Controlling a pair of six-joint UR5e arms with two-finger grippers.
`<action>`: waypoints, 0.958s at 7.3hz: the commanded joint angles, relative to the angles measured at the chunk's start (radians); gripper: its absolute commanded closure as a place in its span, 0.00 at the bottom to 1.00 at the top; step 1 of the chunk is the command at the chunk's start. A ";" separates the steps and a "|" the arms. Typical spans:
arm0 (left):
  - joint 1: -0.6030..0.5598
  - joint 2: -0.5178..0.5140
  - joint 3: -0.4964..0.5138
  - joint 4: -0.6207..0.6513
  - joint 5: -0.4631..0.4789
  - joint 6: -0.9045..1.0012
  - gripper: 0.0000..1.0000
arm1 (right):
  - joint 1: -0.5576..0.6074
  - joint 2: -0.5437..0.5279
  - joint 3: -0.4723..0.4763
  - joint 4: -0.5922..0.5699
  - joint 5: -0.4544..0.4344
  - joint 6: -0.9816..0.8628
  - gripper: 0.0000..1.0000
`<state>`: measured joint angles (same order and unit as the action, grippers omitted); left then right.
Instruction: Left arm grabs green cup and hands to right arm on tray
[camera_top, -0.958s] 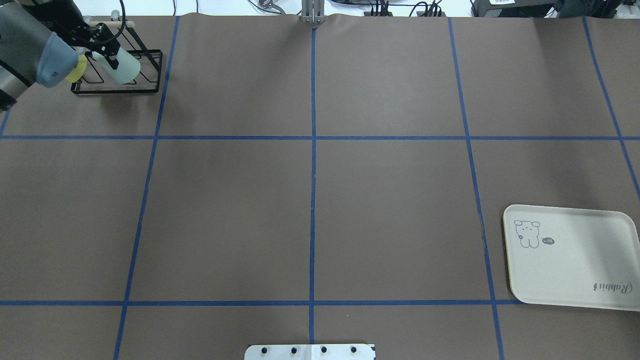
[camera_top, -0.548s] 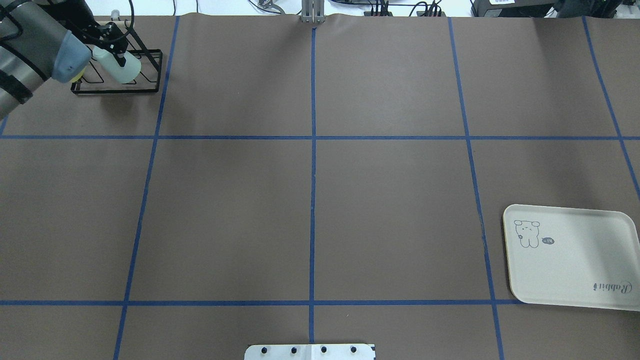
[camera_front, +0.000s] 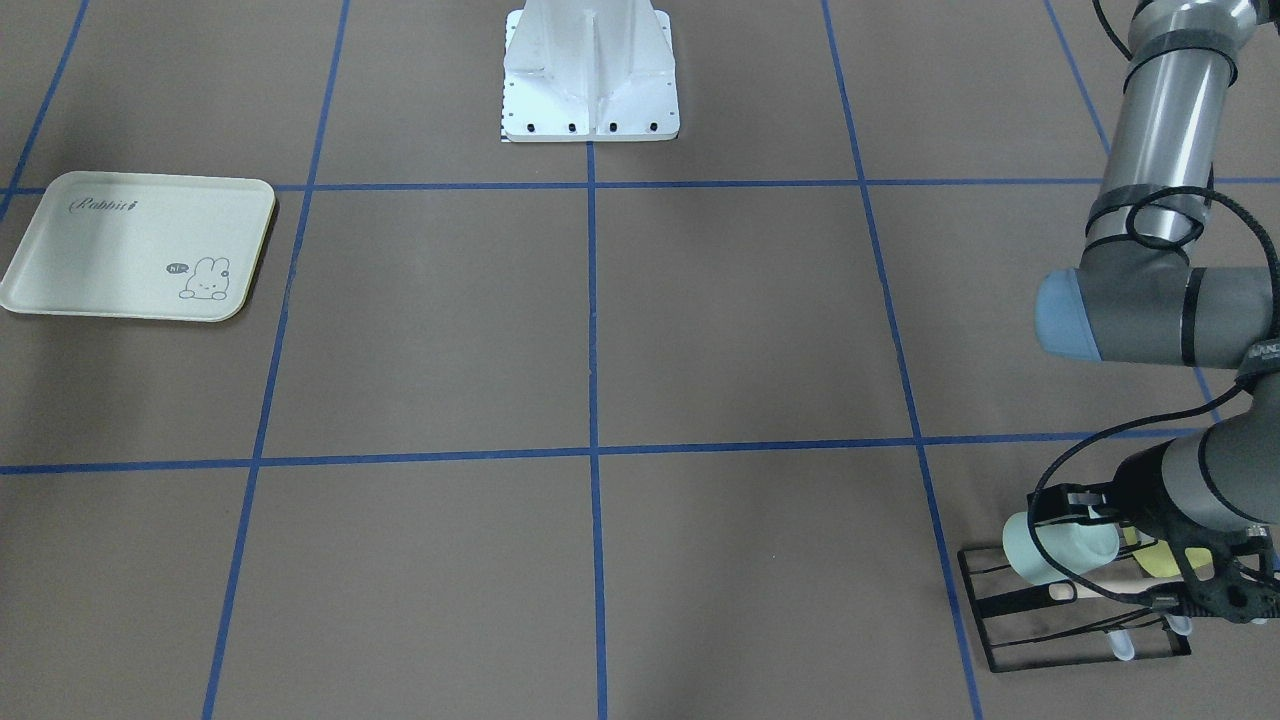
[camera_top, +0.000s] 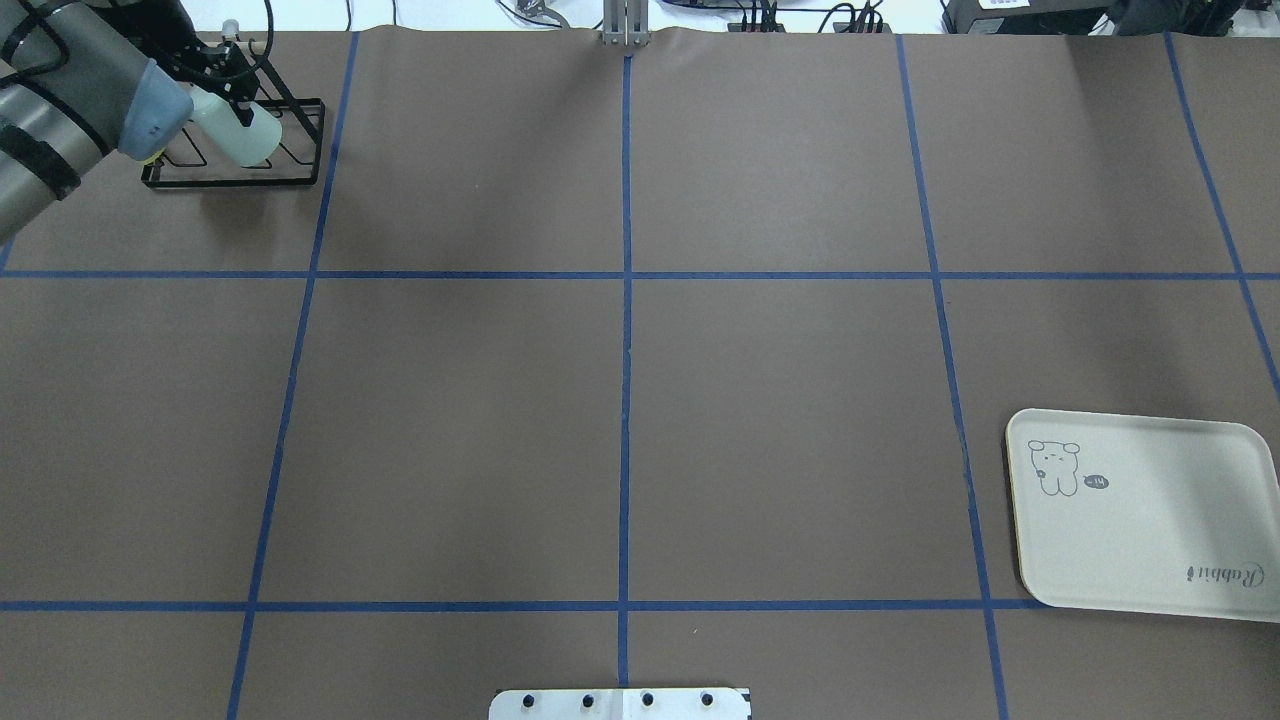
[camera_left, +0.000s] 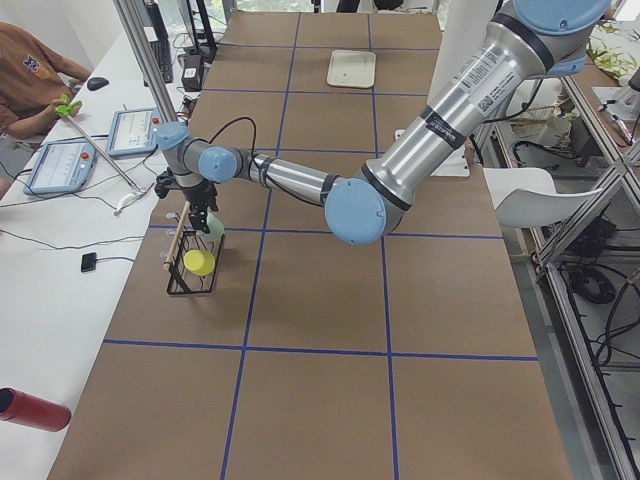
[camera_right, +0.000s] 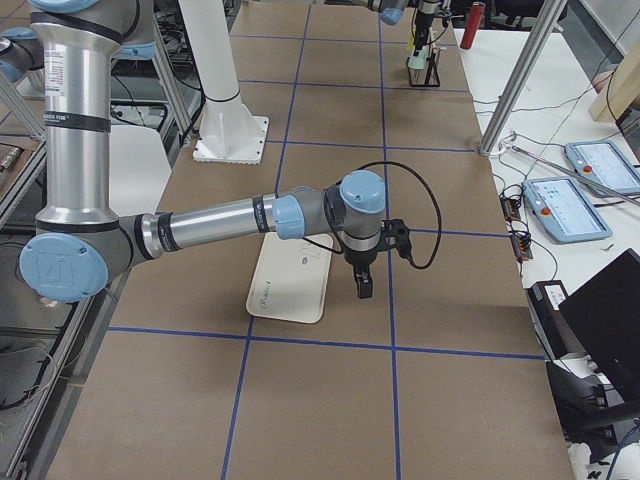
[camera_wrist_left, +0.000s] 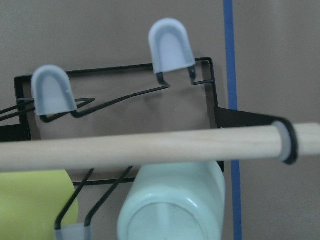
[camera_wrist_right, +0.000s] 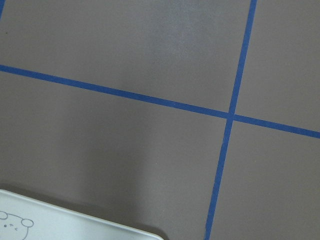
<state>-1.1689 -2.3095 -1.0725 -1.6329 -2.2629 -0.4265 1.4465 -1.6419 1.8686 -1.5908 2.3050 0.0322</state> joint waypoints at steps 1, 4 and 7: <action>0.000 -0.010 0.008 -0.005 0.005 0.000 0.11 | 0.000 -0.004 0.003 0.000 -0.001 0.000 0.00; 0.000 -0.016 0.019 -0.036 0.037 0.000 0.17 | 0.000 -0.006 -0.003 -0.001 -0.001 0.000 0.00; 0.000 -0.018 0.028 -0.050 0.040 0.000 0.31 | 0.000 -0.006 -0.005 -0.001 -0.001 0.000 0.00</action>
<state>-1.1689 -2.3264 -1.0458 -1.6798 -2.2235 -0.4265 1.4465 -1.6474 1.8650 -1.5922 2.3041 0.0322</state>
